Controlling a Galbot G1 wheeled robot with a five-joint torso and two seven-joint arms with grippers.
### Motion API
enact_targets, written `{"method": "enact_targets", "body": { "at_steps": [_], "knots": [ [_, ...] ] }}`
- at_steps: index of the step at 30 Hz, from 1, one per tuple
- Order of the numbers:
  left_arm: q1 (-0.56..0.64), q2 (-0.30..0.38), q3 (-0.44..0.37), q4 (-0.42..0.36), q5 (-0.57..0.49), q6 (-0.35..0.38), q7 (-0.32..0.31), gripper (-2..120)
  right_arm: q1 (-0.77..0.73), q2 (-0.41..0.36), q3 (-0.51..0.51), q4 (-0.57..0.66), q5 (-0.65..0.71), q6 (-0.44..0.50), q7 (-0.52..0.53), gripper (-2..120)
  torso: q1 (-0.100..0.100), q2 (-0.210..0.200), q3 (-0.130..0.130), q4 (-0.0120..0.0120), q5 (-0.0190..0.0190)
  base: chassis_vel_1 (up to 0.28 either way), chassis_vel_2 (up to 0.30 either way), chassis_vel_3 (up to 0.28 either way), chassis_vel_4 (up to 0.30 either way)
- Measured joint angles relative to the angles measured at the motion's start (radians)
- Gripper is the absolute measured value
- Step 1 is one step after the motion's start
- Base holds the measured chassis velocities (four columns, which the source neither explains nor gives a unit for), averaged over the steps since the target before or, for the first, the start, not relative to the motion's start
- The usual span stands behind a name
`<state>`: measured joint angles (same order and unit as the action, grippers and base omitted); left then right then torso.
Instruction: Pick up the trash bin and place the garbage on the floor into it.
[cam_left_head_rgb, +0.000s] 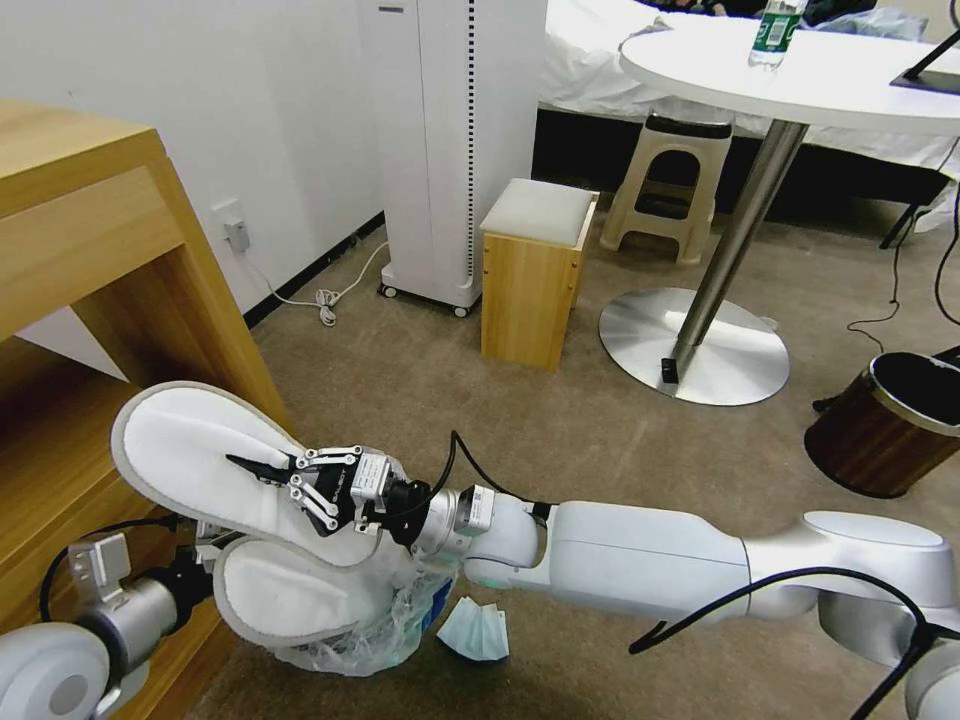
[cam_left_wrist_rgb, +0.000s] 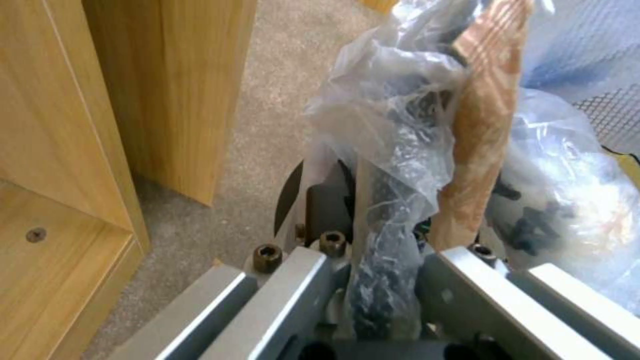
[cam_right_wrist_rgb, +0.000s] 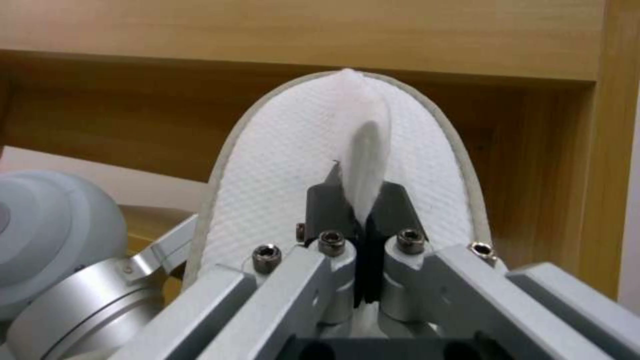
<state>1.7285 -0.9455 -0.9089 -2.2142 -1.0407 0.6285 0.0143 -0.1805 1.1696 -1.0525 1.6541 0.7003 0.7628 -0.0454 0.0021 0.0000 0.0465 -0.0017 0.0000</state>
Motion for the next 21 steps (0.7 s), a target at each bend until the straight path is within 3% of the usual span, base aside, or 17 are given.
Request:
{"method": "enact_targets", "body": {
  "at_steps": [21],
  "knots": [
    [0.005, -0.007, -0.014, -0.032, -0.026, 0.0, -0.011, 0, -0.015, -0.042, -0.003, 0.006, -0.023, -0.008, -0.001, 1, 0.0, 0.0, 0.0, 0.0001, 0.0001, 0.0, 0.0, 0.0, 0.0]
  ]
}}
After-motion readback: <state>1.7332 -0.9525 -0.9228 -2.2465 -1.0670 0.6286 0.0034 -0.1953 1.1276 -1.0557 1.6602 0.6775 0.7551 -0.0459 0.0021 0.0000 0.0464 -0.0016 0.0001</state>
